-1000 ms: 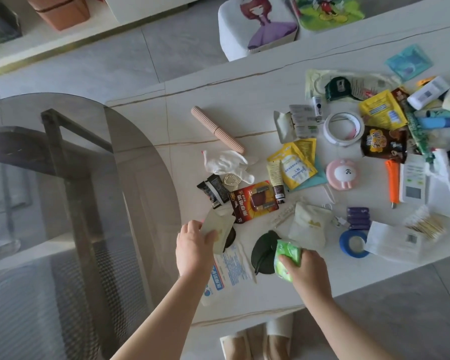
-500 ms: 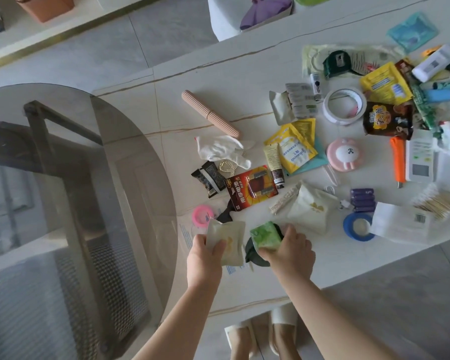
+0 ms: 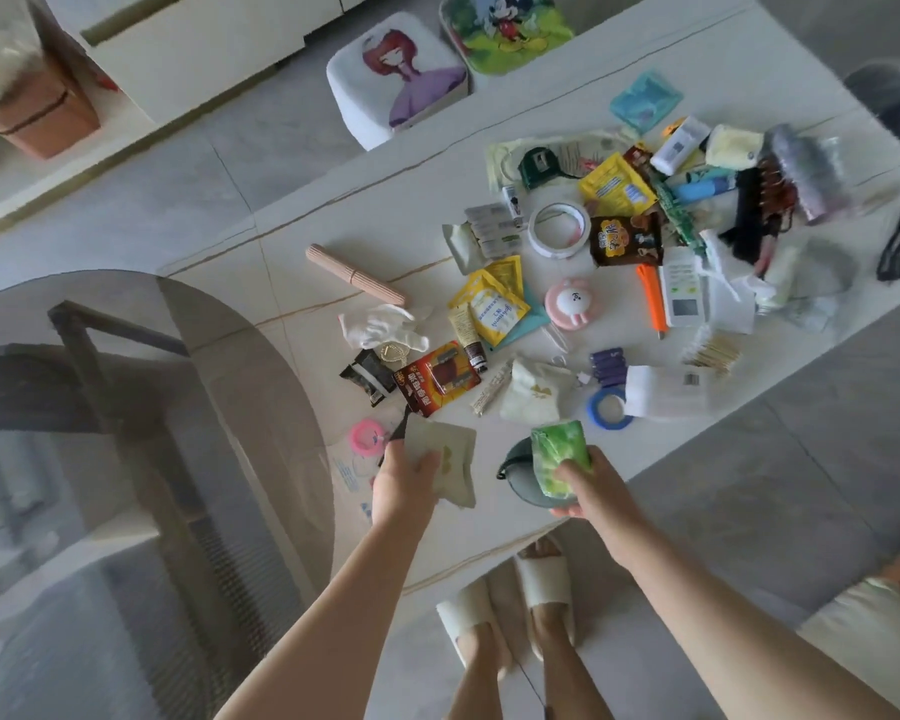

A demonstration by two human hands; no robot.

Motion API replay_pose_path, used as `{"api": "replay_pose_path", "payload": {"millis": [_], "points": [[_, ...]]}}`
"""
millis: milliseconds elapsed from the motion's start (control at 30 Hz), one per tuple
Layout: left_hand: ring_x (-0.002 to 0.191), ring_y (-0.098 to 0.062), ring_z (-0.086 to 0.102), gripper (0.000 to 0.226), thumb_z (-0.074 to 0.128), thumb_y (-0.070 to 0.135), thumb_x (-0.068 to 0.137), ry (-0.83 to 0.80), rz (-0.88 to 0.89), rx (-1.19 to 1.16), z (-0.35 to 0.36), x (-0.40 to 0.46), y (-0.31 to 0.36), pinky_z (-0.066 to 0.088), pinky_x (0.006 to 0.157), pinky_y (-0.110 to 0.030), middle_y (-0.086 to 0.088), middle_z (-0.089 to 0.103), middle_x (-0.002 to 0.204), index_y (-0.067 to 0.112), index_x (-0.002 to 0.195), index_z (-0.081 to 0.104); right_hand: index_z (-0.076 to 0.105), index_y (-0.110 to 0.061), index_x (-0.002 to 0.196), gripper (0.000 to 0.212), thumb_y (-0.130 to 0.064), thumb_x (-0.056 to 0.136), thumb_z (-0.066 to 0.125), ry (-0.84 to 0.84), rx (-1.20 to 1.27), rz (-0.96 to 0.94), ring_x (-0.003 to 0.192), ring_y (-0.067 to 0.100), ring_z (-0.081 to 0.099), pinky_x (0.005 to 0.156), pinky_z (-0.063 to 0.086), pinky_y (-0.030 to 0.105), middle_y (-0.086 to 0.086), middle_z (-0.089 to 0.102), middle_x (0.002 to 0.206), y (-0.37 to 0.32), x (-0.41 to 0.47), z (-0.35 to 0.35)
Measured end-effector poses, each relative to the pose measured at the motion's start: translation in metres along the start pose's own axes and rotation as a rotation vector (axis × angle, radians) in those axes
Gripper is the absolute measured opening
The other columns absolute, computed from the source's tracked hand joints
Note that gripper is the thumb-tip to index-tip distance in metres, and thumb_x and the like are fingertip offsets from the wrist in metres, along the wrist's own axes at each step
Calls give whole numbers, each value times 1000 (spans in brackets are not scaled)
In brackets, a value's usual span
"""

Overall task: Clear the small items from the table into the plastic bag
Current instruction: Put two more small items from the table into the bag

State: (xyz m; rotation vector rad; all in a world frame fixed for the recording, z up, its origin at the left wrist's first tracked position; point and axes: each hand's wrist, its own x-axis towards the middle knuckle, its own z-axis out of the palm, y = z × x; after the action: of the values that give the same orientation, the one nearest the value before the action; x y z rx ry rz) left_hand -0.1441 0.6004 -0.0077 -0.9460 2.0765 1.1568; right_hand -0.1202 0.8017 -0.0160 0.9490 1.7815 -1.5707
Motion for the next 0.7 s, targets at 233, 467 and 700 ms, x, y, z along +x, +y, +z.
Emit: {"api": "replay_pose_path", "payload": {"millis": [233, 467, 700], "points": [[70, -20, 57, 27, 50, 17, 92, -143, 143, 96, 45, -49, 53, 56, 67, -39, -6, 56, 88, 9, 117, 45, 55, -21, 90, 13, -9, 86, 60, 127, 215, -63, 86, 16, 63, 72, 57, 30, 6, 62, 97, -5, -51, -76], [89, -30, 55, 25, 51, 1, 90, -294, 172, -1, 106, -110, 119, 54, 61, -36, -10, 53, 99, 11, 113, 48, 53, -6, 110, 31, -9, 82, 68, 373, 494, -77, 87, 19, 63, 54, 54, 20, 15, 61, 107, 8, -84, -159], [92, -26, 56, 36, 44, -7, 89, -455, 283, 117, 181, -181, 189, 57, 65, -34, -10, 53, 107, 9, 121, 49, 54, -13, 101, 16, -5, 87, 56, 500, 812, -89, 85, 14, 60, 67, 56, 26, 7, 57, 102, 5, -129, -261]]}}
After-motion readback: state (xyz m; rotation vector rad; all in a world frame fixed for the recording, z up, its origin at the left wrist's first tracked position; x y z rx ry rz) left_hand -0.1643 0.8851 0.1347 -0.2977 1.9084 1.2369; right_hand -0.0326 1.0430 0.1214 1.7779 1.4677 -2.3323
